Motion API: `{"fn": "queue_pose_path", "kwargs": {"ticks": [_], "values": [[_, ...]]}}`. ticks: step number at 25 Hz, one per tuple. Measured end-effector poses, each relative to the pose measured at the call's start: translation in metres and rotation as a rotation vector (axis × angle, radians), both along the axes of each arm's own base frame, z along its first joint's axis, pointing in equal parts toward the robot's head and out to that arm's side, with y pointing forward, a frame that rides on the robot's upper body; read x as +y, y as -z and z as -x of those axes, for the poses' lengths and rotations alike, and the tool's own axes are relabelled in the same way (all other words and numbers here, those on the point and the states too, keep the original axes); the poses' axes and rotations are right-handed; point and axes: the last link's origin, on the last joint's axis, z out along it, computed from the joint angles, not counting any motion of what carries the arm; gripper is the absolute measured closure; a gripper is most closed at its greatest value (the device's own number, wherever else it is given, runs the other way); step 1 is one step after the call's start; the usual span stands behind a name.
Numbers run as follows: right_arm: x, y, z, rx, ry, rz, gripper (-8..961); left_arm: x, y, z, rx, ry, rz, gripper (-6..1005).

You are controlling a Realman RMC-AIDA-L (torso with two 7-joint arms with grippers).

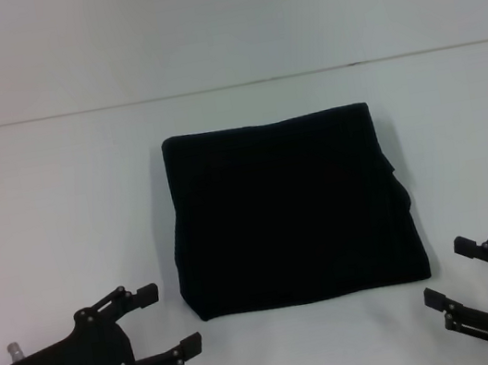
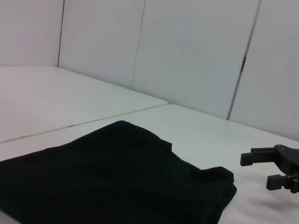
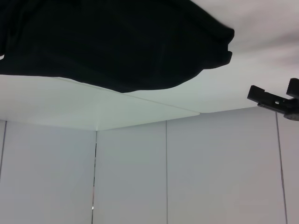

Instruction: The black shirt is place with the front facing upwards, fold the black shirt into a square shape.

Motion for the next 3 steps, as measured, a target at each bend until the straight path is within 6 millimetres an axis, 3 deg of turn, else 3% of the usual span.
{"fn": "queue_pose_path", "kwargs": {"ticks": [3], "values": [[0.0001,-0.0001,0.0000,0.000,0.000,-0.001,106,0.0005,0.0001,-0.0004,0.000,0.002,0.001,50]]}}
